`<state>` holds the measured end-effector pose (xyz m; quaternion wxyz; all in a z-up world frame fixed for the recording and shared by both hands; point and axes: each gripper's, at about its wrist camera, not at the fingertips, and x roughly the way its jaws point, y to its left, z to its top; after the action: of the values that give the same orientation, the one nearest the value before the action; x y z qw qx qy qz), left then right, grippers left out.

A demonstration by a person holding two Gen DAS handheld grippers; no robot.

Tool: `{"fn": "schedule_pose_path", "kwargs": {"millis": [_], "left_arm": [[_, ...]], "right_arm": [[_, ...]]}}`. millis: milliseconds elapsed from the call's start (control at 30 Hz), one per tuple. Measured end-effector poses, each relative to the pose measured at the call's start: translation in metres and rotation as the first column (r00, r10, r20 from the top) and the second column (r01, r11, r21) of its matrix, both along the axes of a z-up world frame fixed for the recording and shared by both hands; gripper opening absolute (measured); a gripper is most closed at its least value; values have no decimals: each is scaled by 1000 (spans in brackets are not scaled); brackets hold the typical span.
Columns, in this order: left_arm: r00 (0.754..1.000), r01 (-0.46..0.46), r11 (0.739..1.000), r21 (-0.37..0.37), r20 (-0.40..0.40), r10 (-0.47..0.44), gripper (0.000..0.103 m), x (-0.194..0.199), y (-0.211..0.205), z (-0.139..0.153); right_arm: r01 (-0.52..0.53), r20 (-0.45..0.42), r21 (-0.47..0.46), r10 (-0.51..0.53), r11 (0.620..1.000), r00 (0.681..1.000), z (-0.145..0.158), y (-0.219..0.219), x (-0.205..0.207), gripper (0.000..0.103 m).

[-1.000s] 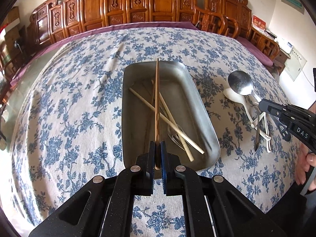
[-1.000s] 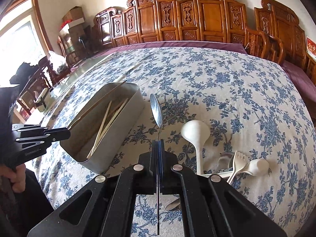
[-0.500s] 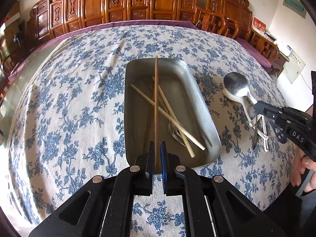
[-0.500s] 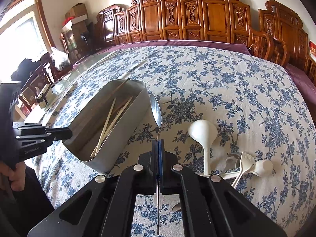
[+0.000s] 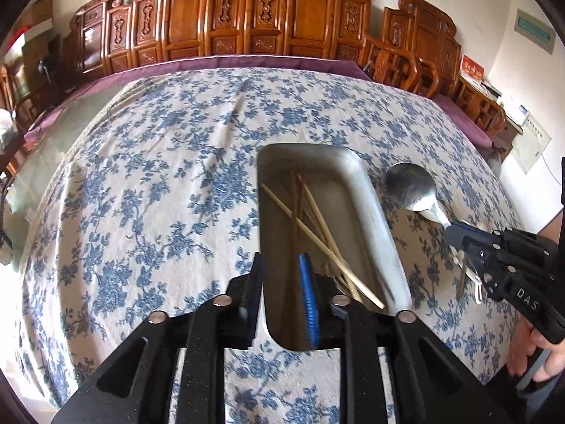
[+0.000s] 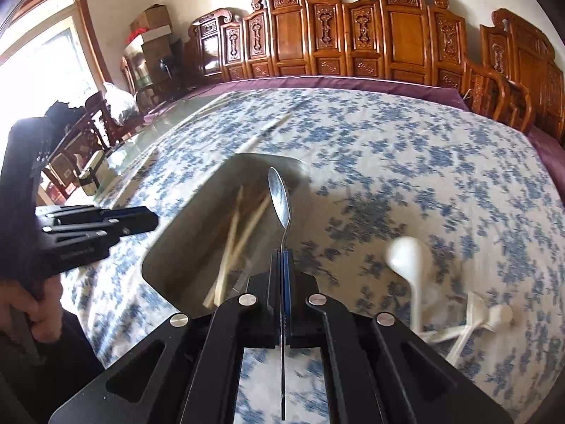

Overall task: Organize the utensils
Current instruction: 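Lower the metal spoon into the grey tray and open the right gripper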

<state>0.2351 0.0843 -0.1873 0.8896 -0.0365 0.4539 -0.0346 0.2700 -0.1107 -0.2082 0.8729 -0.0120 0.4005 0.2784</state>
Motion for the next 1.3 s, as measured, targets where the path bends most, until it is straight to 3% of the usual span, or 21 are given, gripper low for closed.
{"fn": "schedule_pose_path", "kwargs": {"millis": [233, 333, 433, 533, 800, 1033, 1300], "left_arm": [[999, -34, 999, 13, 26, 33, 30, 2, 17, -5], [998, -50, 999, 16, 39, 49, 42, 1, 23, -4], [997, -63, 998, 26, 47, 62, 43, 1, 28, -4], [996, -71, 997, 27, 51, 70, 53, 1, 33, -4], [994, -92, 996, 7, 58, 92, 55, 2, 42, -2], [995, -85, 996, 10, 58, 84, 55, 1, 38, -2], [995, -59, 998, 7, 75, 59, 56, -1, 22, 1]], "right_arm": [[13, -65, 62, -9, 998, 998, -8, 36, 21, 2], [24, -80, 78, -18, 997, 997, -10, 48, 30, 2], [32, -100, 90, -23, 995, 995, -15, 62, 40, 2], [44, -123, 91, -33, 995, 992, -22, 71, 49, 2], [43, -199, 91, -24, 995, 980, -45, 86, 58, 3], [1, -196, 123, 24, 992, 980, -41, 87, 51, 6], [-25, -70, 73, 30, 997, 997, -12, 50, 24, 6]]}}
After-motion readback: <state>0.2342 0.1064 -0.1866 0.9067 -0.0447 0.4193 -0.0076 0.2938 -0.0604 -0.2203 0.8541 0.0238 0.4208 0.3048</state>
